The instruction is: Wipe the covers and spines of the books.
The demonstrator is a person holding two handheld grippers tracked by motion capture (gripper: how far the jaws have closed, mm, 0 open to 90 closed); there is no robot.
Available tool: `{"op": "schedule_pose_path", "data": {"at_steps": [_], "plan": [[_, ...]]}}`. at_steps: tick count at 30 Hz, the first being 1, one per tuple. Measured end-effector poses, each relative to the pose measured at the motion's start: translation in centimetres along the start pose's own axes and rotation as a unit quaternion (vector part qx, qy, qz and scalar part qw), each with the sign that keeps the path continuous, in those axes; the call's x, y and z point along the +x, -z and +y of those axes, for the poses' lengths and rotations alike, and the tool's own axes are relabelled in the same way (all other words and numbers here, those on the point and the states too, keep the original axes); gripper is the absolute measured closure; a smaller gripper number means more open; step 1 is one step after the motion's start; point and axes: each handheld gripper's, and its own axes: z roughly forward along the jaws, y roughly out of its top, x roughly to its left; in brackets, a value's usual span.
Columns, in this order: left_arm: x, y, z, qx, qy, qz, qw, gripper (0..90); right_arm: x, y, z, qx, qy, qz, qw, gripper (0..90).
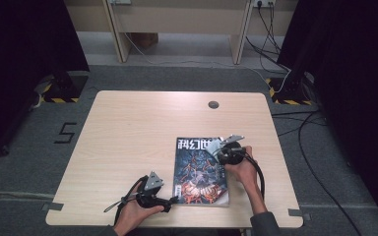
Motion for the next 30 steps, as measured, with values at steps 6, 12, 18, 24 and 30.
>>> {"op": "schedule_pose_path", "data": {"at_steps": [6,12,18,24,30], "plan": [[0.1,0.0,0.0,-0.001,-0.002,-0.002,1.0000,13.4,-1.3,-1.4,1.4,-0.005,0.002,-0.037,0.9993,59.9],[0.1,-0.1,0.1,0.001,-0.004,-0.005,1.0000,13.3,-0.4,-1.7,2.0,0.002,0.023,-0.065,0.9976,64.8],[0.1,-0.1,0.0,0.000,-0.005,-0.006,1.0000,13.3,3.6,-1.6,3.0,0.005,0.086,-0.014,0.9962,64.8],[0.1,0.0,-0.1,-0.004,-0.003,-0.004,1.0000,13.3,3.4,-2.2,3.5,-0.003,0.068,0.014,0.9976,61.1],[0.1,0.0,-0.1,-0.003,-0.005,-0.005,1.0000,13.2,-0.6,-2.9,3.2,-0.011,-0.003,-0.045,0.9989,61.1]]}}
